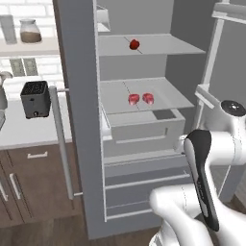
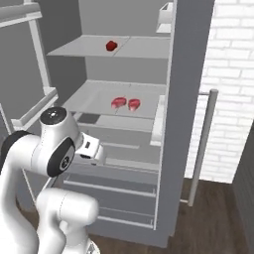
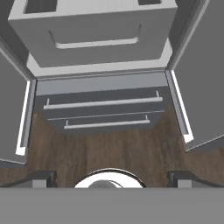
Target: Place one bell pepper and one steak in each tupperware on the nearby counter, to pack two identical lunches.
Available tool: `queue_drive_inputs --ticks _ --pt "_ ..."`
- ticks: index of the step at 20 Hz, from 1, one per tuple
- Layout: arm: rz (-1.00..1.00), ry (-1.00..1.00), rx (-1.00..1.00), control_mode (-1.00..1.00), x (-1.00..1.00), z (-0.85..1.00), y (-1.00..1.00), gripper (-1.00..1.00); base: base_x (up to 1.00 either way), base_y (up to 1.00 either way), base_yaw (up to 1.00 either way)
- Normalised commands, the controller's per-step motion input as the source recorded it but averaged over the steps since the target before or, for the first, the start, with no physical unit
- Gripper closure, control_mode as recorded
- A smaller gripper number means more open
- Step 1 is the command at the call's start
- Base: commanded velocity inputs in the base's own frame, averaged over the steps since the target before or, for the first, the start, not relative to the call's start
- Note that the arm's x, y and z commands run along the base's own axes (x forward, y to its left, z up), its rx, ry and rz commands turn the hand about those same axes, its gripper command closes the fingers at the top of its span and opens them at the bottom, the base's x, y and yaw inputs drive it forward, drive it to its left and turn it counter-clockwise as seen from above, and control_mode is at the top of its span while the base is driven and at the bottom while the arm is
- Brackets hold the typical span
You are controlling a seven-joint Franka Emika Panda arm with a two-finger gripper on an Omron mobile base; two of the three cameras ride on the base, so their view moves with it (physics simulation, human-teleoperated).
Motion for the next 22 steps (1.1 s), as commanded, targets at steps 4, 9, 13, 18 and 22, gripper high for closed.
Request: queue_drive_inputs --ticks 4,9,13,18,22 --pt "0.0 0.0 0.0 1.0 0.0 0.0 0.0 -1.0 0.86 0.0 0.07" --pt "0.0 0.0 0.0 1.0 0.0 0.0 0.0 -1.0 0.62 -0.04 0.01" --pt "0.0 0.0 0.0 1.0 0.0 0.0 0.0 -1.0 0.06 0.0 0.0" --pt "0.0 0.0 0.0 1.0 0.0 0.0 0.0 -1.0 0.0 0.0 0.0" --pt "0.0 -0.02 0.0 -1.0 0.0 0.02 0.0 -1.0 0.0 0.0 0.0"
